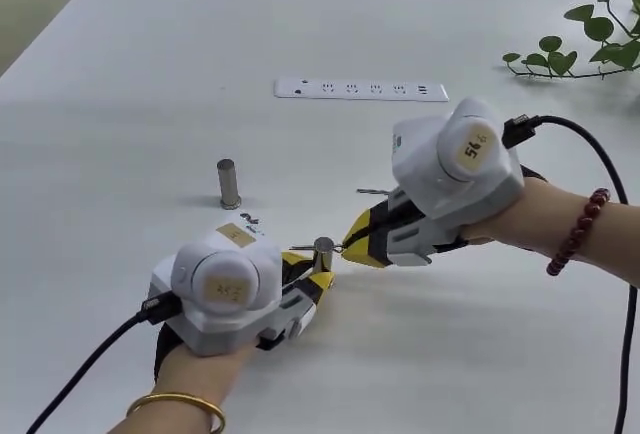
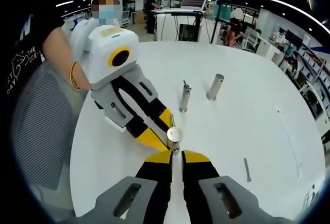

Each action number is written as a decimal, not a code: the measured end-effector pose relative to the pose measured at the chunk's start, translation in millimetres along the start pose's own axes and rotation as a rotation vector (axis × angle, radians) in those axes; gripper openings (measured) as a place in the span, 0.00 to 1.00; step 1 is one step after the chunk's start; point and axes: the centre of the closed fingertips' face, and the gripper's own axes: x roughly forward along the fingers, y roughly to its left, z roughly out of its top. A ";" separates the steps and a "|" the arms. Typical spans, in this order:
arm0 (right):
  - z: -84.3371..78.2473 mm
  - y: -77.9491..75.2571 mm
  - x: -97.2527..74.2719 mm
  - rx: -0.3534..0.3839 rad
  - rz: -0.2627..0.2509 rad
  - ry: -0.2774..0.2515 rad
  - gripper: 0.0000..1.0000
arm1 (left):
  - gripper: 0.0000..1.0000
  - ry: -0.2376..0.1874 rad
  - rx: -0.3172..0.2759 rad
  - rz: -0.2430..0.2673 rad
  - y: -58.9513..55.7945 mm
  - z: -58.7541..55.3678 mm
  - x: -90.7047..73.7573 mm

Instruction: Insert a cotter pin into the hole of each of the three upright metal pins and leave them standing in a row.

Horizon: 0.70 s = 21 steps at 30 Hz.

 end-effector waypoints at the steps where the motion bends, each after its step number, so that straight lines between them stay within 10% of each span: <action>1: 0.2 -0.4 -0.6 0.003 -0.002 -0.004 0.04 | 0.11 0.003 0.002 0.002 0.5 -0.6 -0.5; 21: 16.9 4.0 12.2 0.125 0.040 -0.093 0.15 | 0.39 0.037 -0.012 -0.034 7.5 -5.0 -26.4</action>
